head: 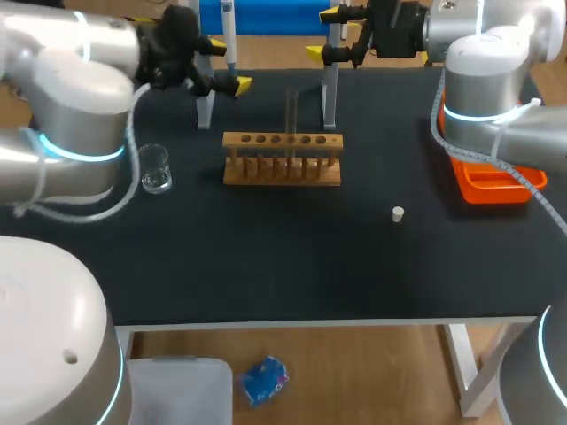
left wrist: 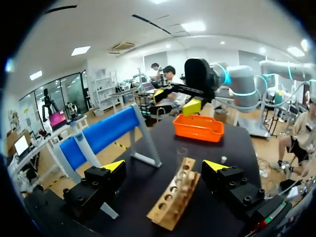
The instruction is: Invert the test tube, pick up the pipette, mount the tip to pipette, aspirate from beaker and dispense into the tube, eject the tip, return the pipette, and cap with the stopper.
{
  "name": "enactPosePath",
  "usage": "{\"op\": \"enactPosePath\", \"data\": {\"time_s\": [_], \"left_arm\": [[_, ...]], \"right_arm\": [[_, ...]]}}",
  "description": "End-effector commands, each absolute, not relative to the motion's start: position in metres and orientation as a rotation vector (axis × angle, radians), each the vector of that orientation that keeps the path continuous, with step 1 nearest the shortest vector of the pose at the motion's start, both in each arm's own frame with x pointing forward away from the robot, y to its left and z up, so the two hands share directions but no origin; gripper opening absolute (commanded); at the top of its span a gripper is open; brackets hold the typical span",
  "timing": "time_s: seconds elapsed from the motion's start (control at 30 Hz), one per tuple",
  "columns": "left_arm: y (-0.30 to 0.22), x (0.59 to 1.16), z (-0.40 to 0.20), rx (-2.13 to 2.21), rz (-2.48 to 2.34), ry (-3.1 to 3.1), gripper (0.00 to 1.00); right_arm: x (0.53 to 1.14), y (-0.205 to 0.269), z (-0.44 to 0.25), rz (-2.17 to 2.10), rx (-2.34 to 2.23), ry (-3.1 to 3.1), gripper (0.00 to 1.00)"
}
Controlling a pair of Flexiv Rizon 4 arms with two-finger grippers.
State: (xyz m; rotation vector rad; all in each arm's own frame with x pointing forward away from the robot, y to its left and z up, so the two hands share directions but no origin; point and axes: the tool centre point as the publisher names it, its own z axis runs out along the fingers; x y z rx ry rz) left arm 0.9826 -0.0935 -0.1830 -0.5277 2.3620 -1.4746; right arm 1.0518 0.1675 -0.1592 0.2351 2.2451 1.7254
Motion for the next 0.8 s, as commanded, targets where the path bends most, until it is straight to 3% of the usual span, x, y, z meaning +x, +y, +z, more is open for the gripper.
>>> {"op": "enactPosePath", "data": {"time_s": [0.03,0.33,0.8], "left_arm": [[-0.087,0.965,-0.199,-0.542,-1.581,2.265,1.00],[-0.110,0.971,-0.235,-0.609,-1.580,2.228,1.00],[-0.131,0.984,-0.238,-0.572,-1.545,2.269,1.00]], "right_arm": [[1.052,0.167,-0.159,1.726,0.234,2.246,1.00],[1.052,0.167,-0.159,1.726,0.234,2.246,1.00],[1.052,0.167,-0.159,1.726,0.234,2.246,1.00]]}}
